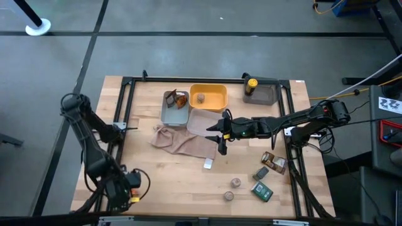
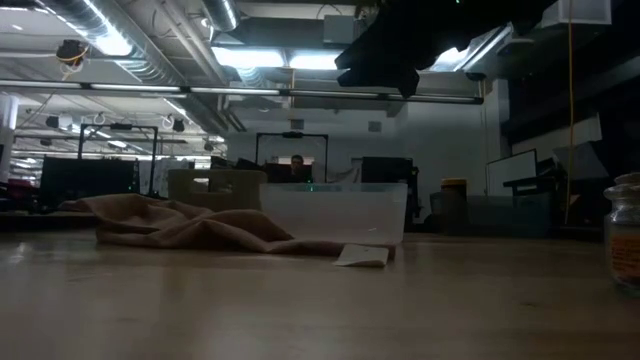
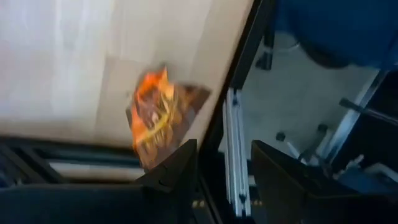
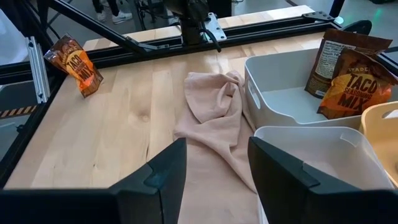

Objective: Sort spices by type
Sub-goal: Put the bottom orange seasoning pack into the gray bin

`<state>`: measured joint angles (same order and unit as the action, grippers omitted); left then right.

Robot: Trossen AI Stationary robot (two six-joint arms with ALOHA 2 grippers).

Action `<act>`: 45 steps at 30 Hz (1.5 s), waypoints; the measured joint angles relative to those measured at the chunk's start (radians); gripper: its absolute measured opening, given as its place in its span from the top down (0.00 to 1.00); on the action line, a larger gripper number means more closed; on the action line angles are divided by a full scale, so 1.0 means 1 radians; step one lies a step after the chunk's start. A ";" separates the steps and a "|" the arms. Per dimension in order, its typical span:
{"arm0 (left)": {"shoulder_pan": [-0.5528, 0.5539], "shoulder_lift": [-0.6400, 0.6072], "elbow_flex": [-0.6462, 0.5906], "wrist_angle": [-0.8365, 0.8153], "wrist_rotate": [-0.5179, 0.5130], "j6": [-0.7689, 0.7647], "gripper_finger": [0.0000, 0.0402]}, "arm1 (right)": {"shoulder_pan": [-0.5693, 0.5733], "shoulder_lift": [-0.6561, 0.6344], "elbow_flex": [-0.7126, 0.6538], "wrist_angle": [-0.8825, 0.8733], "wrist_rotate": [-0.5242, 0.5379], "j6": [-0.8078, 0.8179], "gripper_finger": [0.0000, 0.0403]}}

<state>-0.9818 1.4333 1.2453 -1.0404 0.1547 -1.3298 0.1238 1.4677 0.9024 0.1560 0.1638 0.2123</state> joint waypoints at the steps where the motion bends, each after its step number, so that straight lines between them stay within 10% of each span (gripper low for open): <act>1: -0.007 0.004 0.000 -0.002 0.004 -0.007 0.66 | 0.000 0.000 0.000 0.000 0.000 0.000 0.57; 45: -0.053 0.297 0.000 -0.077 -0.109 0.287 0.66 | 0.000 0.000 0.000 -0.001 0.000 -0.001 0.57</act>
<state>-1.0351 1.7305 1.2453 -1.1179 0.0460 -1.0428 0.1238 1.4677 0.9024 0.1548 0.1635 0.2115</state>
